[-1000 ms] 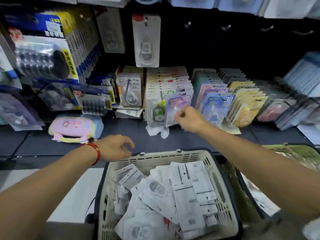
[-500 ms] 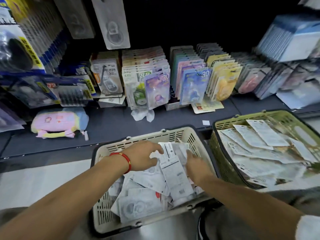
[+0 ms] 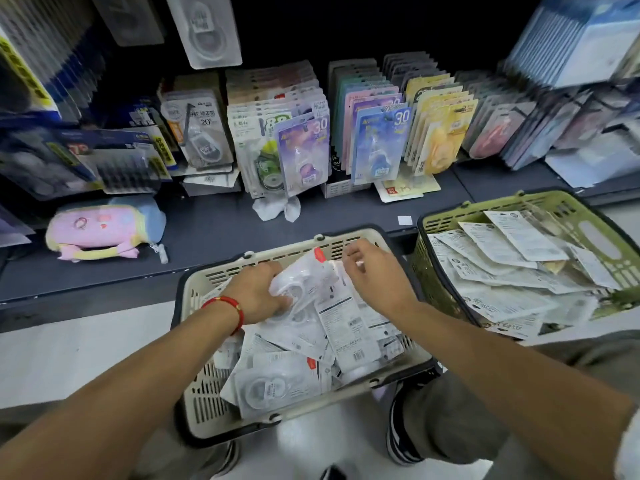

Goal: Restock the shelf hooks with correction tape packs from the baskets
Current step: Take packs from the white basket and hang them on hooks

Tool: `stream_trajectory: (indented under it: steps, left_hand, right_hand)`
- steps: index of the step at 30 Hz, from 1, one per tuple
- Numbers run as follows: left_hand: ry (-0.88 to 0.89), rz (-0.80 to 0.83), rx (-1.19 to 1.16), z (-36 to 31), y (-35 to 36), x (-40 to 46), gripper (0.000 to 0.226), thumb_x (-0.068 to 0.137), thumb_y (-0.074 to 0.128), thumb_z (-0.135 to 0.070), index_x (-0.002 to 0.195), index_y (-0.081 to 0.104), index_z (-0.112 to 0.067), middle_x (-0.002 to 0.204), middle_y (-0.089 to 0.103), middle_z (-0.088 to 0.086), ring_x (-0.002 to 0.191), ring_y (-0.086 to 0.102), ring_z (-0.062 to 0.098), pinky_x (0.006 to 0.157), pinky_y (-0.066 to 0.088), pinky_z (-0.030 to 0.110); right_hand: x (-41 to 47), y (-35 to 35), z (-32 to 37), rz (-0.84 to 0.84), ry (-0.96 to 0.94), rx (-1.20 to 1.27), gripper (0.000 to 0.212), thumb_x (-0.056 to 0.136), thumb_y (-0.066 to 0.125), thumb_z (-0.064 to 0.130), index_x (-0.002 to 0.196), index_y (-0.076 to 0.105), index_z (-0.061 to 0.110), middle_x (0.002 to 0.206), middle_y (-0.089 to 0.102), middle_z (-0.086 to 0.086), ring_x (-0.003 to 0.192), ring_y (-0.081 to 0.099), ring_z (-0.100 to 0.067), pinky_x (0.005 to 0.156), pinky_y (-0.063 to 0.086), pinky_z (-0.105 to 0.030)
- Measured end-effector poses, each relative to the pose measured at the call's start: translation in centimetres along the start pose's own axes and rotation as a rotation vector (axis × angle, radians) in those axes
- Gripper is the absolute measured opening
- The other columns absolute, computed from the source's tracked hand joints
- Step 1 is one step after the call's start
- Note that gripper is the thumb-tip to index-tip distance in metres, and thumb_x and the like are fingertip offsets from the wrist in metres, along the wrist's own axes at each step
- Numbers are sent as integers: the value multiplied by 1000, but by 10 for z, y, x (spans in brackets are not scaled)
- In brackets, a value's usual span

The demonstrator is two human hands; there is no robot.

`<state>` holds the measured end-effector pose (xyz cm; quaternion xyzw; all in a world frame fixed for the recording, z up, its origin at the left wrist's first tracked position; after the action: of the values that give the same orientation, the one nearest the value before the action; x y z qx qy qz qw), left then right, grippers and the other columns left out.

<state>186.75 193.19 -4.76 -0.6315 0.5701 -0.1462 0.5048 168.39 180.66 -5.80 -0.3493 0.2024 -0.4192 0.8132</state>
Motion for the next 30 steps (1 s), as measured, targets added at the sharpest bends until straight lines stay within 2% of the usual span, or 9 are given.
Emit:
stream_trajectory:
  steps: [2, 5, 11, 16, 19, 21, 24, 27, 30]
  left_hand:
    - [-127, 3, -150, 21, 10, -4, 27, 90, 77, -24, 112, 62, -23, 109, 69, 0, 104, 66, 26, 72, 47, 28]
    - [-253, -6, -486, 45, 35, -10, 37, 91, 75, -15, 124, 61, -23, 116, 71, 0, 108, 67, 24, 93, 55, 38]
    - [-386, -91, -779, 54, 97, -24, 59, 96, 68, -12, 149, 45, -28, 137, 64, 6, 123, 60, 30, 106, 52, 48]
    - [-492, -310, -1006, 42, 121, -38, 55, 102, 59, -14, 146, 41, -41, 127, 57, -7, 88, 55, 2, 46, 47, 14]
    - [-511, -201, -1361, 25, 141, -41, 40, 105, 60, -36, 140, 47, -48, 135, 61, -8, 112, 66, 21, 71, 66, 41]
    - [-447, -99, -1539, 13, 146, -42, 27, 98, 65, -54, 123, 53, -58, 133, 69, -1, 117, 71, 27, 89, 61, 61]
    - [-353, -172, -1551, 18, 136, -41, 39, 93, 76, -44, 123, 52, -51, 131, 72, -1, 113, 75, 24, 89, 60, 64]
    - [-386, -323, -1511, 39, 122, -42, 49, 94, 77, -27, 136, 52, -35, 123, 75, -4, 102, 78, 22, 82, 62, 64]
    - [-442, -443, -1438, 62, 106, -45, 47, 92, 81, -23, 131, 58, -35, 118, 75, -3, 102, 75, 24, 73, 66, 55]
  right_hand:
    - [-11, 25, -33, 208, 176, -246, 30, 107, 53, 23, 132, 60, 9, 125, 69, -11, 114, 67, -28, 97, 55, -41]
    - [-46, 69, -60, 488, 310, -392, 45, 109, 53, 30, 146, 45, 5, 143, 52, -16, 129, 57, -32, 105, 49, -40]
    - [-65, 96, -48, 369, 126, -363, 42, 102, 50, 1, 142, 39, 2, 131, 60, -19, 117, 60, -33, 93, 49, -39]
    - [-64, 75, -26, 131, 121, -174, 17, 106, 50, 20, 118, 39, 14, 82, 66, -6, 72, 63, -28, 61, 44, -36]
    - [-63, 74, -3, 134, 82, 116, 19, 104, 57, 22, 110, 40, 22, 91, 67, -1, 72, 65, -21, 62, 49, -37]
    - [-64, 81, 8, 218, 109, 284, 24, 102, 63, 32, 117, 47, 26, 114, 69, 5, 87, 69, -14, 76, 59, -39]
    - [-57, 88, 12, 316, 178, 468, 18, 104, 62, 24, 121, 58, 22, 122, 72, 5, 97, 72, -15, 87, 63, -39]
    - [-39, 90, 10, 390, 224, 594, 19, 104, 55, 6, 116, 68, 14, 110, 79, 0, 88, 71, -13, 76, 60, -31]
    - [-19, 87, 1, 299, 181, 389, 17, 106, 56, 9, 116, 69, 11, 116, 77, -5, 88, 69, -11, 73, 56, -24]
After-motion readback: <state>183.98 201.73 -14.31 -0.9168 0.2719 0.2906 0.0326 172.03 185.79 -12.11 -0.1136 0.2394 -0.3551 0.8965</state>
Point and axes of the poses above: each hand's wrist, its own x-axis towards the middle knuckle, its own y-axis out of the palm, z = x × y, the point moved 6 cm from there along x, towards the middle knuckle
